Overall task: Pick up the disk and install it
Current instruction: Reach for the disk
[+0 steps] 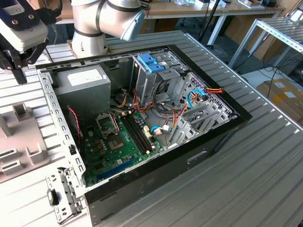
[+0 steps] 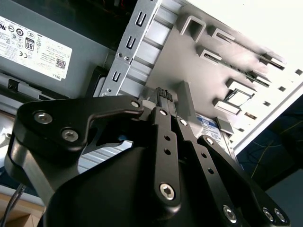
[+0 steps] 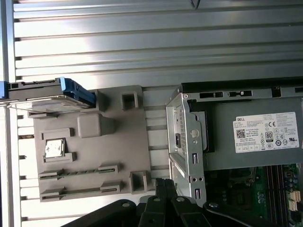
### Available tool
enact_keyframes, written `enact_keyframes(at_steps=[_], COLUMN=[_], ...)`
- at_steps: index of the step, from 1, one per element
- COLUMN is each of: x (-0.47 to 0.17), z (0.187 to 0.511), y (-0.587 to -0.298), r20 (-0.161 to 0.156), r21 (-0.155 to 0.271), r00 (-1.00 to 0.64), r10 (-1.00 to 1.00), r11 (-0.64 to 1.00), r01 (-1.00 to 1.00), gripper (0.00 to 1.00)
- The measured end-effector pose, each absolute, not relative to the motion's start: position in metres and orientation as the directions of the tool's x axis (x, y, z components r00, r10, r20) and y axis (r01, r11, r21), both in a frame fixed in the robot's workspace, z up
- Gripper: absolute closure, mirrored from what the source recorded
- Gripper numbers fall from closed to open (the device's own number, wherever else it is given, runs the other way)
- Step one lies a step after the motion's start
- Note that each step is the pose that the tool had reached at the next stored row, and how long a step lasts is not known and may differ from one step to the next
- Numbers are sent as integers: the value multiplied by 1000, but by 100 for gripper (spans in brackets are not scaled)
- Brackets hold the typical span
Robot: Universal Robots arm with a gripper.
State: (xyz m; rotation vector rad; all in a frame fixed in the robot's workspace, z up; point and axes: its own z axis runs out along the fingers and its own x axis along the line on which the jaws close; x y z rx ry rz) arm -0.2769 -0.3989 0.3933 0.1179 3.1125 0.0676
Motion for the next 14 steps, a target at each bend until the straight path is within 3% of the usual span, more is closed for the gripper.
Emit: enact_keyframes(at_steps=[14], x=[-293], z=[393], y=[-399], r20=[-24], r21=[44], r00=[-997], r10=[76], r11=[996], r01=[75], gripper=[89])
